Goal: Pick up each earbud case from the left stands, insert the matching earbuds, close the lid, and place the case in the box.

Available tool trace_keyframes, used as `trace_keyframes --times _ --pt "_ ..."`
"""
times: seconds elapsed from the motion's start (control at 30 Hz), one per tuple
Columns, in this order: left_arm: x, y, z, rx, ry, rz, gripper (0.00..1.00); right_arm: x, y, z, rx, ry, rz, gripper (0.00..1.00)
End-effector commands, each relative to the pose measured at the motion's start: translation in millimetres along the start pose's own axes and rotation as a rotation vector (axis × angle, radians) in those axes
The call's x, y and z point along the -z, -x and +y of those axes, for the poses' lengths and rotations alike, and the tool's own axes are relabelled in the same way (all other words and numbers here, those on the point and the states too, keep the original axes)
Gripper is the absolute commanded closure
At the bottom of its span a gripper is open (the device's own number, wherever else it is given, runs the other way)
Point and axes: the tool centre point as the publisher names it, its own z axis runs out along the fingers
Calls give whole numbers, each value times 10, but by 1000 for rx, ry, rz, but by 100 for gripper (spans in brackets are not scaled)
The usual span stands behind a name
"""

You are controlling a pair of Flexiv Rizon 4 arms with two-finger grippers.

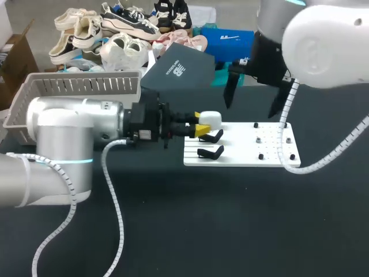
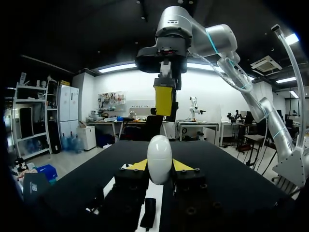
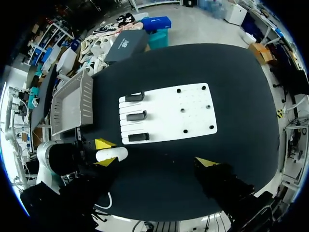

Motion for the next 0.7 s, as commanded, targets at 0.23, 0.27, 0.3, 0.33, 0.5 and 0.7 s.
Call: trace_keyframes --times 0.23,0.27,0.3,0.33,0.5,0.7 --pt "939 169 -111 27 235 15 100 26 -71 -75 2 31 -52 0" --pt "1012 174 -103 33 258 13 100 26 -71 -75 2 31 -52 0" --pt "1083 173 -95 39 284 19 100 26 -71 -75 2 31 -52 0" --pt "1156 160 -82 49 314 29 100 26 -71 -75 2 31 -52 0" --pt "1534 18 39 120 481 77 100 26 -71 -75 2 31 -52 0" --pt "1907 -61 232 179 665 87 100 26 -71 -75 2 31 -52 0"
